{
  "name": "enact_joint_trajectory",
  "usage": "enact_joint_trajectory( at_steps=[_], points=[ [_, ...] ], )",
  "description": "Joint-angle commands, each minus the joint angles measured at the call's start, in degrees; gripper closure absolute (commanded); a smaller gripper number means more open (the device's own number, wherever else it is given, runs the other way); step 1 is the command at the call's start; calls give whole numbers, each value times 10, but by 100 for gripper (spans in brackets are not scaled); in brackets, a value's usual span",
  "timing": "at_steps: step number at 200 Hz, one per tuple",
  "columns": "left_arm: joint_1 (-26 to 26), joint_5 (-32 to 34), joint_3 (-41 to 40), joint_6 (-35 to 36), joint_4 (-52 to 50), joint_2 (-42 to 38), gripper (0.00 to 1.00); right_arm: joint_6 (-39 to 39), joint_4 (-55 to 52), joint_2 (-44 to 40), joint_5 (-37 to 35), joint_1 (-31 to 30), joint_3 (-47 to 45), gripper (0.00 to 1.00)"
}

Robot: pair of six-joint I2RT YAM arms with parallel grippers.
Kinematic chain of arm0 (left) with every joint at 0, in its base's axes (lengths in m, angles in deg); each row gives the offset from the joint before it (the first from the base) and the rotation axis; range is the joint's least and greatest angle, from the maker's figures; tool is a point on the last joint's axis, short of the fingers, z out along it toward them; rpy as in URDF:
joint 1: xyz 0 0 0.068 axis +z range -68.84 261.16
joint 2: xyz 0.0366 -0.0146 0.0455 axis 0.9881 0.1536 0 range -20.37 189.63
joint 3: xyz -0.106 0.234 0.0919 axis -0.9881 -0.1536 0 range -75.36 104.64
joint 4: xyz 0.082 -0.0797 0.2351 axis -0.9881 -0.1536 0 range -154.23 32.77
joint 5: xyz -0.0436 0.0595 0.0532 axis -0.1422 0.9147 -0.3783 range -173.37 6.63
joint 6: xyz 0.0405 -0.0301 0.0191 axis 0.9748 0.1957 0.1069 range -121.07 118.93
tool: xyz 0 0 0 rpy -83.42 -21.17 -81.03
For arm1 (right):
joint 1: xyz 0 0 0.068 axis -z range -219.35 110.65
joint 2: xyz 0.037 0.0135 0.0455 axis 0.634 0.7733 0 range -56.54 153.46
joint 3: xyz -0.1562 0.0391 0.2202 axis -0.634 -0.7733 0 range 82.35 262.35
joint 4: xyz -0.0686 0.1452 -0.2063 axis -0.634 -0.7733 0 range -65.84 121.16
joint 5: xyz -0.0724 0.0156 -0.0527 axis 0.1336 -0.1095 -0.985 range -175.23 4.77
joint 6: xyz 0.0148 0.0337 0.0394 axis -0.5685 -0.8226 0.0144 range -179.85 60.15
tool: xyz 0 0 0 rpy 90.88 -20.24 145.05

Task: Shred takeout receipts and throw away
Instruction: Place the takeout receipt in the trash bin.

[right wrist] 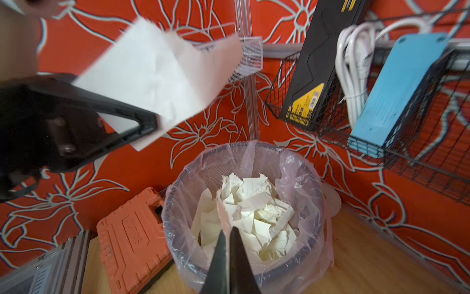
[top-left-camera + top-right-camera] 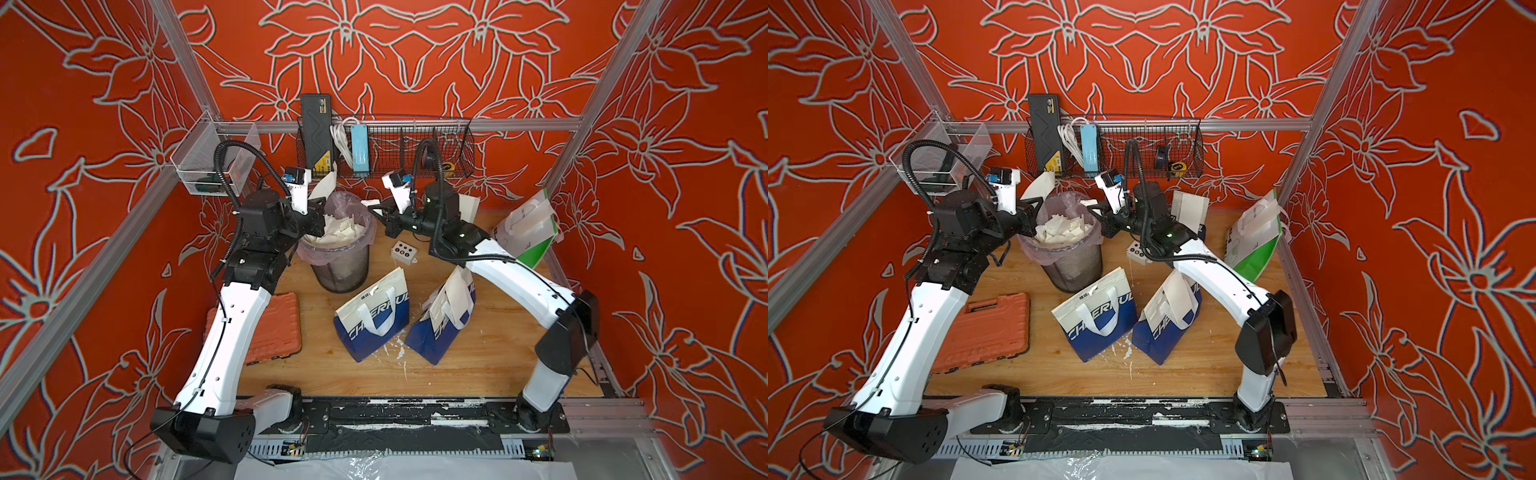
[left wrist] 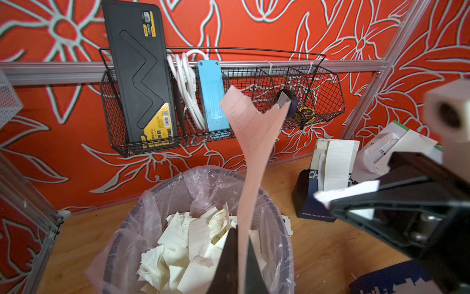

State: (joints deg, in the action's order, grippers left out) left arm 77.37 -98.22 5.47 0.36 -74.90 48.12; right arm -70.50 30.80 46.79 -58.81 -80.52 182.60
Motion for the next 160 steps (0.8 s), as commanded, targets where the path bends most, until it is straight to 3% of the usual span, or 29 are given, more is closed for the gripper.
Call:
enact_joint_trajectory(
  at_steps=[1, 16, 53, 96, 129, 160],
  points=[
    [8, -3, -2, -13, 26, -11, 100, 35, -54, 39, 24, -11, 60, 99],
    [9, -16, -2, -15, 26, -3, 100, 51, -80, 72, 17, -14, 99, 92],
    [9, -35, 1, -18, 25, 13, 100, 65, -111, 146, 0, -15, 183, 91],
    [9, -38, 12, -14, 18, 30, 100, 92, -159, 196, 13, -15, 259, 54],
    [10, -57, 22, -2, 2, 50, 100, 108, -157, 197, 44, -14, 287, 45],
    [10, -114, 26, 14, 9, 62, 100, 135, -120, 180, 97, -13, 250, 39]
  ],
)
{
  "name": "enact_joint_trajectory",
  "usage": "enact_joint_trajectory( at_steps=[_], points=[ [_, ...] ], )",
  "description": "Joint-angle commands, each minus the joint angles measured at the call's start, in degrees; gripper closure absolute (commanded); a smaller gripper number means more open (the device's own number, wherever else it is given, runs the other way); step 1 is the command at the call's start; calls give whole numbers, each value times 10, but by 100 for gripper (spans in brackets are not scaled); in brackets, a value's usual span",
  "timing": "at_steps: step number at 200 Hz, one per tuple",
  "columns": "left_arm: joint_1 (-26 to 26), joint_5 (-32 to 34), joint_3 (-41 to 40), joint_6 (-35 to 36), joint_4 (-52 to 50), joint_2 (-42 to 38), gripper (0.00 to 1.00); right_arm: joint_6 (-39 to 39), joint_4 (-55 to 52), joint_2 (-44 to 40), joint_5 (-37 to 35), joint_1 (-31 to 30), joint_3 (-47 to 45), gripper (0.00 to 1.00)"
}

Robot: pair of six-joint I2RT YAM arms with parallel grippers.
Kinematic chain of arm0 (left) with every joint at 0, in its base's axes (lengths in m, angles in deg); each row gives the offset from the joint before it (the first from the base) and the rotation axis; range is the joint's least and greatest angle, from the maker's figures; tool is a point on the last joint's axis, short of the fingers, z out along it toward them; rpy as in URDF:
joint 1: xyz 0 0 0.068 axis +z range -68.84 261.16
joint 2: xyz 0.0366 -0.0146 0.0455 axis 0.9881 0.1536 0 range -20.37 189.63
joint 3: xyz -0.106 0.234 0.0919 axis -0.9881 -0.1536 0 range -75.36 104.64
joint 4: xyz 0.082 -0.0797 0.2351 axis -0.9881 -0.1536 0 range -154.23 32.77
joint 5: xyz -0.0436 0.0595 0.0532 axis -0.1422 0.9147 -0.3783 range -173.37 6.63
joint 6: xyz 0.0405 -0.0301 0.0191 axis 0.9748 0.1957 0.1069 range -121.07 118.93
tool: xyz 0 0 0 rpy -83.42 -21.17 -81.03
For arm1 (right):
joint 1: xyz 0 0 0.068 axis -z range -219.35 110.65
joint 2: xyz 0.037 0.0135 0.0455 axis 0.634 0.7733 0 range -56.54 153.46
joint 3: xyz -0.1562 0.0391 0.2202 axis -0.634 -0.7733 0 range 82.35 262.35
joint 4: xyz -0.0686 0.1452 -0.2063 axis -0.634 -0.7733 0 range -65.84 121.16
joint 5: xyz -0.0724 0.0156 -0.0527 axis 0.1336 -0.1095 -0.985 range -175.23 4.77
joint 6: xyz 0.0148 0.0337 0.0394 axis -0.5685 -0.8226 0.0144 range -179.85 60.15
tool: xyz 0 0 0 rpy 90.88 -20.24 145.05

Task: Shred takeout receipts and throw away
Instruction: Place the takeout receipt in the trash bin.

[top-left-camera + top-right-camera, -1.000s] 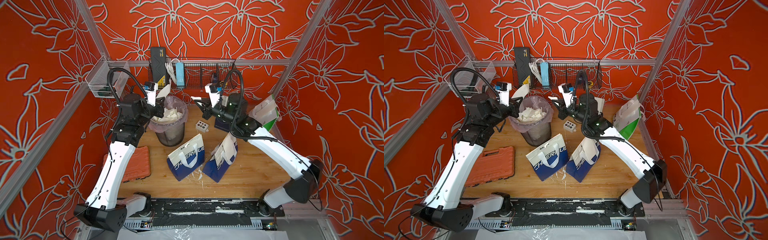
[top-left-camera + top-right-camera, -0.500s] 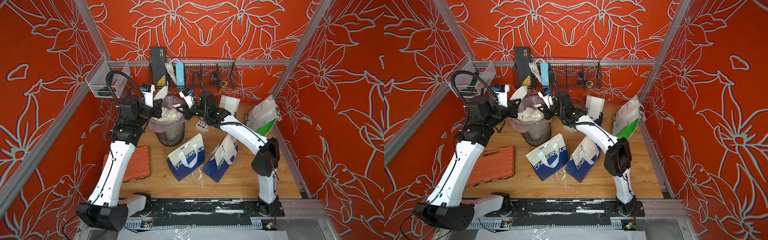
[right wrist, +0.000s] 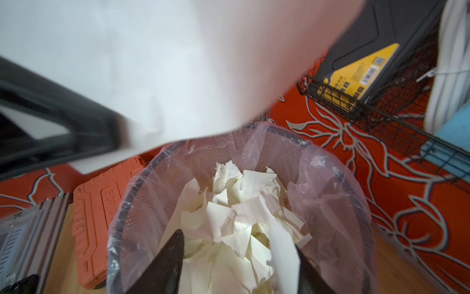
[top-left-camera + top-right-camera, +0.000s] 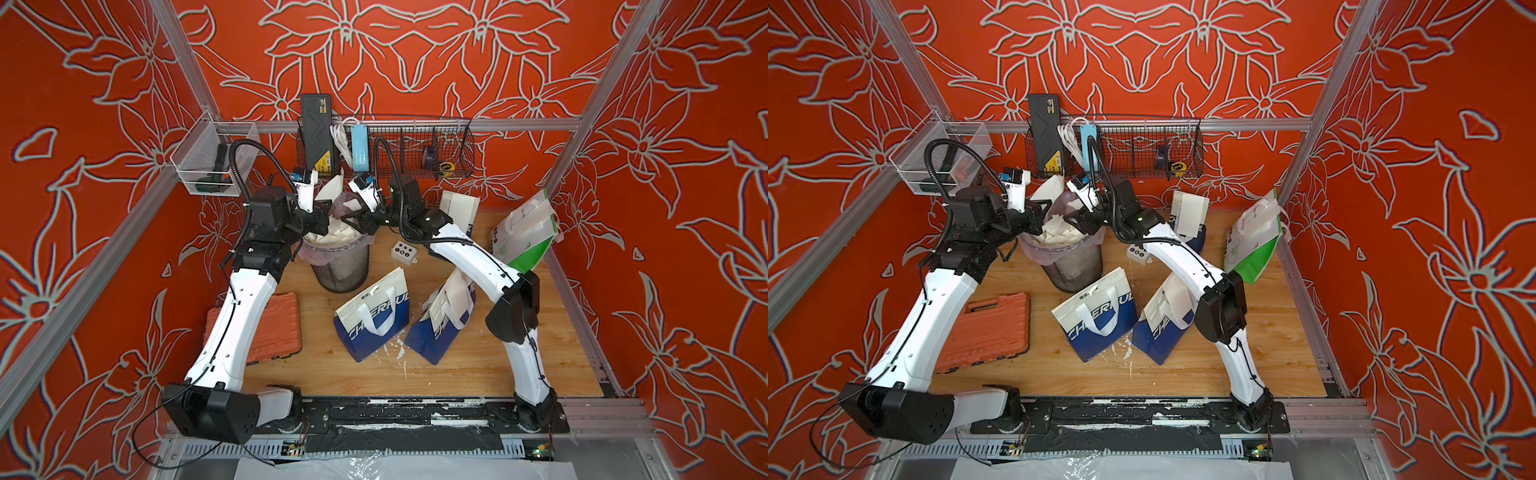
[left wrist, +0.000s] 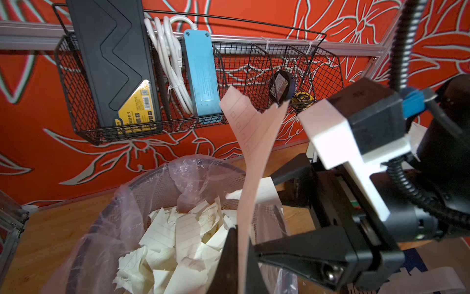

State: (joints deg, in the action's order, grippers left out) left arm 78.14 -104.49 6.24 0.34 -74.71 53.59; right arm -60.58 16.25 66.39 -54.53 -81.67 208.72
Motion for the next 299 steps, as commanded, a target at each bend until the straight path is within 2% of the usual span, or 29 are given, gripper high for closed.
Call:
enact_joint_trajectory(
  at_steps=[1, 29, 63, 99, 127, 168, 205, 250, 277, 299],
  points=[
    [2, -52, 19, 15, 7, 8, 100, 37, 26, -16, 56, -1, -12, 39],
    [2, -85, 45, 32, -13, 31, 100, 49, 50, -26, 59, -2, -38, 34],
    [3, -112, 36, 30, -8, 41, 100, 52, 69, -27, 73, -1, -32, 29],
    [7, -128, 48, 25, -19, 65, 100, 25, 110, -32, 79, 1, -42, 27],
    [23, -94, 53, 18, -38, 76, 100, 23, 113, -40, 82, 2, -44, 25],
    [28, -29, 65, 62, -93, 96, 100, 48, 90, -52, 59, 5, -42, 24],
    [29, -12, 81, 76, -113, 107, 100, 49, 94, -57, 47, 7, -42, 23],
    [30, 11, 94, 67, -116, 107, 100, 14, 117, -51, 86, 12, -42, 22],
    [34, 59, 109, 64, -127, 109, 100, 24, 108, -56, 94, 12, -53, 22],
    [41, 61, 113, 60, -118, 103, 100, 38, 89, -57, 106, 12, -59, 22]
  ],
)
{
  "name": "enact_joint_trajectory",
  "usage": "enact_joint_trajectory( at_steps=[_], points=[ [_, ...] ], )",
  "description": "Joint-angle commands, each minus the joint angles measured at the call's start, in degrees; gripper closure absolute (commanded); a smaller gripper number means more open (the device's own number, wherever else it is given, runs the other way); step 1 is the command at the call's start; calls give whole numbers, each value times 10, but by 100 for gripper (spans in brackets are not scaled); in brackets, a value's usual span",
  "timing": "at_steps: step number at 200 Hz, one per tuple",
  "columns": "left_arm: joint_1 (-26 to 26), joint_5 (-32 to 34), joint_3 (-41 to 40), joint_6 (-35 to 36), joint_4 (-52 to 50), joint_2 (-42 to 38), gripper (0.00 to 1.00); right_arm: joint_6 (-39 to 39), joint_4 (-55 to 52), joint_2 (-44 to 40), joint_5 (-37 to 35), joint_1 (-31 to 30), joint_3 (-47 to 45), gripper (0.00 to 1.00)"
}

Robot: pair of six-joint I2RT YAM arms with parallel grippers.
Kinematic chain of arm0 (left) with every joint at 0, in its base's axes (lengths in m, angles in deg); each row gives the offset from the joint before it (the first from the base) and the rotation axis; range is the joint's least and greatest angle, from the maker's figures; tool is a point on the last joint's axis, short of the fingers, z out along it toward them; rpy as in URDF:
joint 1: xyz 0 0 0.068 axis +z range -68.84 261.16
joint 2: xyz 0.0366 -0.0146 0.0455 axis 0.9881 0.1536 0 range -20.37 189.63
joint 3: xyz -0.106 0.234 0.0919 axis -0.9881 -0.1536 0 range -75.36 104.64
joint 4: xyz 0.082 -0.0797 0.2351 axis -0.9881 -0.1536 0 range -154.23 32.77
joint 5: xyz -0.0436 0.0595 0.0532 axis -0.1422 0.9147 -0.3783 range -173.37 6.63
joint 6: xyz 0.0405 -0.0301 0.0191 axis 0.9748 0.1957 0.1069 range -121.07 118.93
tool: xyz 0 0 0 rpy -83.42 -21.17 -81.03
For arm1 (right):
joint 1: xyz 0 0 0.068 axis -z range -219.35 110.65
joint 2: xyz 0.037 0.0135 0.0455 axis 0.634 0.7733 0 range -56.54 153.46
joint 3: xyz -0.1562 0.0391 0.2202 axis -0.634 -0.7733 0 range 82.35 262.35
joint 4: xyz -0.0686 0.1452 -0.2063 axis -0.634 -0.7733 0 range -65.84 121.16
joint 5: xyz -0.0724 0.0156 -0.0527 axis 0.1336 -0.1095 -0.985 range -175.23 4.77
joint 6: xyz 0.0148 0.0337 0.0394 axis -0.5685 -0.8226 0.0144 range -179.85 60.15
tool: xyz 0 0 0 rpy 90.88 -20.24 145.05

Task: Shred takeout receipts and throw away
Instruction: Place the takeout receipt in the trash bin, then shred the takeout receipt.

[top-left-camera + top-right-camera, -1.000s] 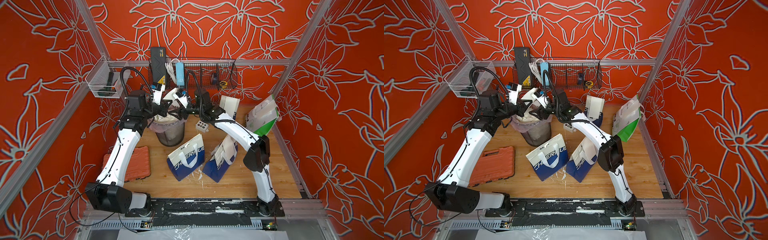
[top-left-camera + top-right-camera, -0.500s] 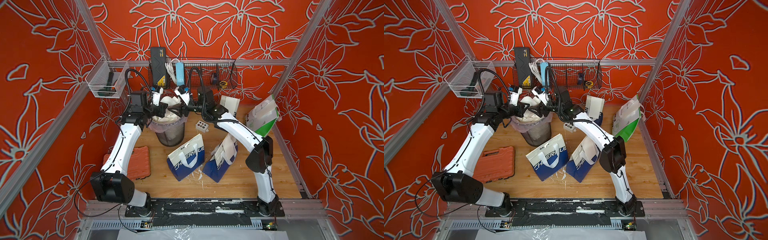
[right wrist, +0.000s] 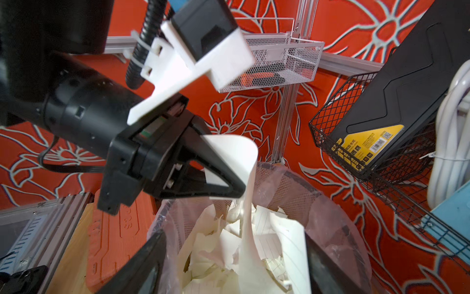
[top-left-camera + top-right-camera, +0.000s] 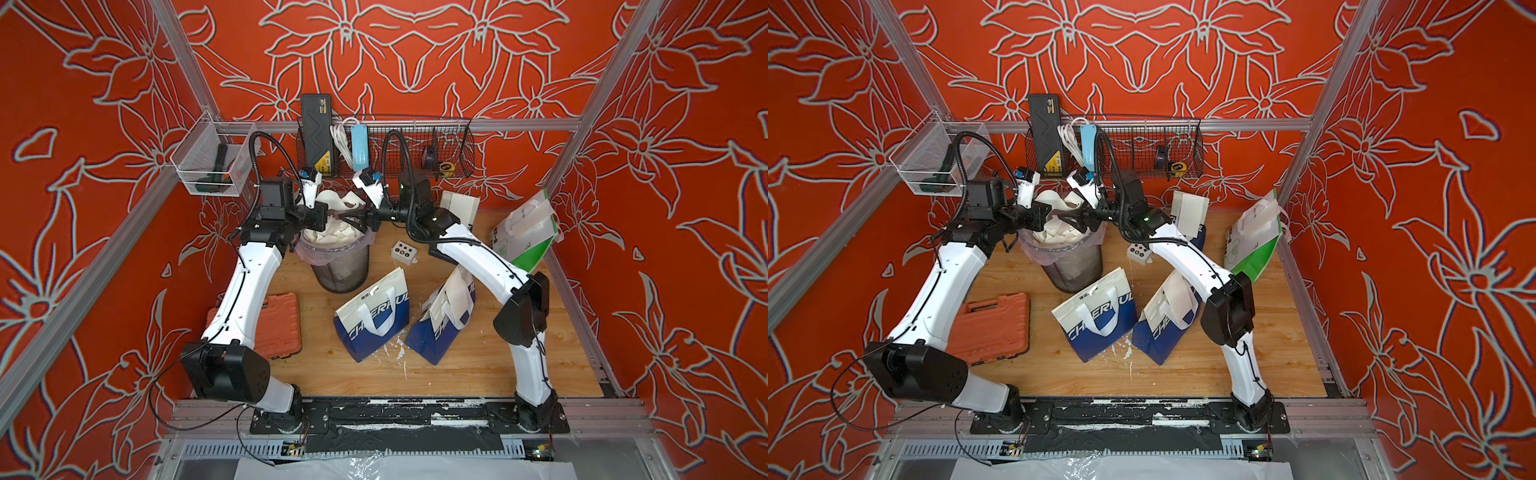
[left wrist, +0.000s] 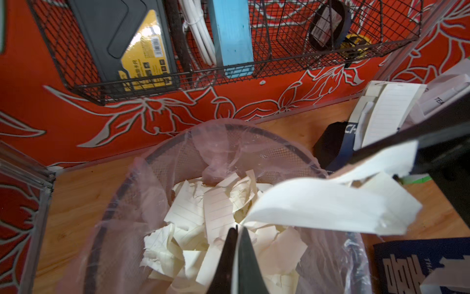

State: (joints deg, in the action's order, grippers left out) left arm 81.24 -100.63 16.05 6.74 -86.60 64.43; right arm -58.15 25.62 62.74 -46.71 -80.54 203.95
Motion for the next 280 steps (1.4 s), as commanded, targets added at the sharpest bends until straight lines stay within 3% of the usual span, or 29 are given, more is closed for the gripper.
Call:
enact_joint_trajectory(
  at_steps=[1, 61, 80, 124, 145, 188, 213, 249, 280],
  points=[
    [10, 21, 15, -4, 1, -6, 100, 14, -5, -20, 28, 1, -12, 22],
    [12, -53, 20, -39, 21, -11, 100, 27, -20, -18, 34, -2, -25, 21],
    [12, -61, 32, -25, 2, -7, 100, 20, -9, -19, 27, -2, -24, 21],
    [12, -168, -10, 13, 30, -44, 100, 35, -7, -48, 11, 16, -9, 22],
    [12, -226, -39, 37, 52, -67, 100, 22, 1, -51, 53, 36, 0, 22],
    [11, -295, -48, 95, 35, -83, 100, 69, -5, -87, 117, 66, -15, 22],
    [12, -357, -61, 111, 46, -92, 100, 94, -52, -77, 168, 81, 21, 21],
    [12, -401, -60, 134, 34, -95, 100, 124, -132, -62, 218, 82, 61, 21],
    [12, -405, -73, 99, 77, -99, 100, 107, -153, -53, 268, 82, 77, 25]
  ],
)
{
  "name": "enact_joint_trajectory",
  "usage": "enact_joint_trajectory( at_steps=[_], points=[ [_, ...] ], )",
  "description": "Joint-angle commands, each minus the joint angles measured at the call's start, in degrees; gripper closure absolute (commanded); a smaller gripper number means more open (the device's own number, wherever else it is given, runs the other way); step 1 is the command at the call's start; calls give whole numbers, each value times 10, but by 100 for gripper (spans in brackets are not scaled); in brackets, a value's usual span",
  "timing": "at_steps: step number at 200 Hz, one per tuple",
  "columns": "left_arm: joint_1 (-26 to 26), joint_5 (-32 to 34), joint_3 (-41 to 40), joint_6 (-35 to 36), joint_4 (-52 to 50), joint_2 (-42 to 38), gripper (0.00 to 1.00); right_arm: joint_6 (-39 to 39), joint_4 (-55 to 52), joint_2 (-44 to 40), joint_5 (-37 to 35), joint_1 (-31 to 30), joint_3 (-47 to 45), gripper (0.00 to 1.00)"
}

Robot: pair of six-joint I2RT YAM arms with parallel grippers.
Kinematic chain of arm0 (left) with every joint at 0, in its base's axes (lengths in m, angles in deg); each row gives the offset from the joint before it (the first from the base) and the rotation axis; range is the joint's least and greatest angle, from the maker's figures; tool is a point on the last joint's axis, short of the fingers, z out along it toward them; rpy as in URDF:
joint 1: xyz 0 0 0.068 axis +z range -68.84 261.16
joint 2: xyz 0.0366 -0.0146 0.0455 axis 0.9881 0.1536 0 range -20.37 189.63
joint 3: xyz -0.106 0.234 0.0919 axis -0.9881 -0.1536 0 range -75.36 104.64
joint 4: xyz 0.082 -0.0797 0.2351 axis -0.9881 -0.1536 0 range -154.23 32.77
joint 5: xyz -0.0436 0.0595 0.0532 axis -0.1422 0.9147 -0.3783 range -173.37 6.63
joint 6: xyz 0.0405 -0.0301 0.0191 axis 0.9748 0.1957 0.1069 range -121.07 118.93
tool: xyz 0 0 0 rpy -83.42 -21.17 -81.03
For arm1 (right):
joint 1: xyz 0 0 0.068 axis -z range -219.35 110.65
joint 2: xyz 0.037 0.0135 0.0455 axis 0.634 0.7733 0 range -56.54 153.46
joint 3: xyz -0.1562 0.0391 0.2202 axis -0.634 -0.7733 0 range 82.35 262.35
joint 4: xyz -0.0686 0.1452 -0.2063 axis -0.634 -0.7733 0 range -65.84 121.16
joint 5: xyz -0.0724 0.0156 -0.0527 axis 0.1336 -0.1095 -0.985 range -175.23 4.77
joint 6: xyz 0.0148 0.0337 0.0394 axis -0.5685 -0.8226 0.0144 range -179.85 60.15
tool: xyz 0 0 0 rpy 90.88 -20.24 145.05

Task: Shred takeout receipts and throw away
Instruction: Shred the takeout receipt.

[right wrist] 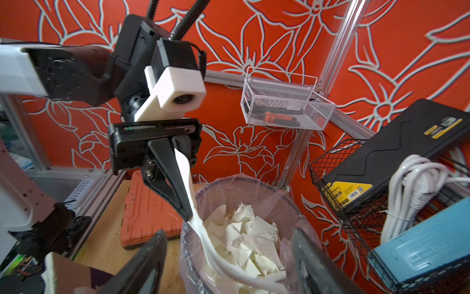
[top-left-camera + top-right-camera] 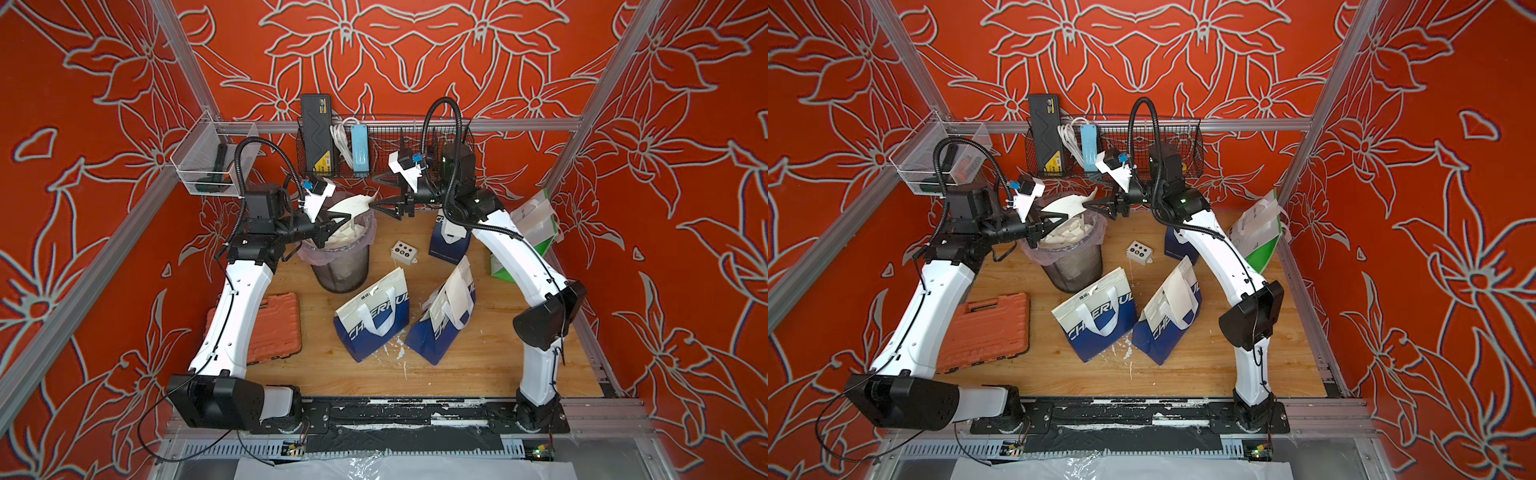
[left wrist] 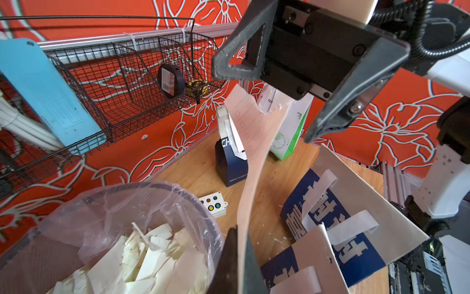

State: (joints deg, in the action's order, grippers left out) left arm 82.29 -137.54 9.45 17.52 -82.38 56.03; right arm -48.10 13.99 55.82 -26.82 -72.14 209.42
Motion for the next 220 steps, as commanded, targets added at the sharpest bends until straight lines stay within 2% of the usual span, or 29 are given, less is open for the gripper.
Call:
enact_joint_trajectory(
  at_steps=[1, 26, 64, 87, 121, 137, 145, 155, 166, 186, 220],
  points=[
    [1, -37, -7, -10, 37, -15, 100, 5, -37, 17, 72, -2, 22, 25],
    [1, -55, -19, -43, 75, -16, 100, -9, -37, 22, 87, -2, 21, 31],
    [1, -64, -25, -64, 91, -15, 100, -40, -19, 33, 97, -5, 35, 49],
    [1, -57, -29, -69, 94, -14, 100, -62, -9, 34, 100, -6, 40, 64],
    [1, -52, -40, -89, 111, -19, 100, -85, -5, 38, 99, -7, 54, 100],
    [1, -45, -36, -84, 96, -17, 100, -93, 5, 35, 101, -8, 56, 100],
    [1, -35, -34, -82, 89, -17, 90, -93, 7, 33, 101, -7, 56, 100],
    [1, -19, -28, -77, 79, -19, 70, -95, 7, 31, 99, -7, 56, 100],
    [1, -8, -19, -72, 70, -19, 59, -85, -7, 30, 91, -7, 56, 100],
    [1, 0, 5, -75, 69, -20, 47, -20, -87, 28, 46, -8, 68, 100],
    [0, 2, 24, -101, 115, -17, 41, 84, -196, 21, -19, -15, 88, 100]
  ],
)
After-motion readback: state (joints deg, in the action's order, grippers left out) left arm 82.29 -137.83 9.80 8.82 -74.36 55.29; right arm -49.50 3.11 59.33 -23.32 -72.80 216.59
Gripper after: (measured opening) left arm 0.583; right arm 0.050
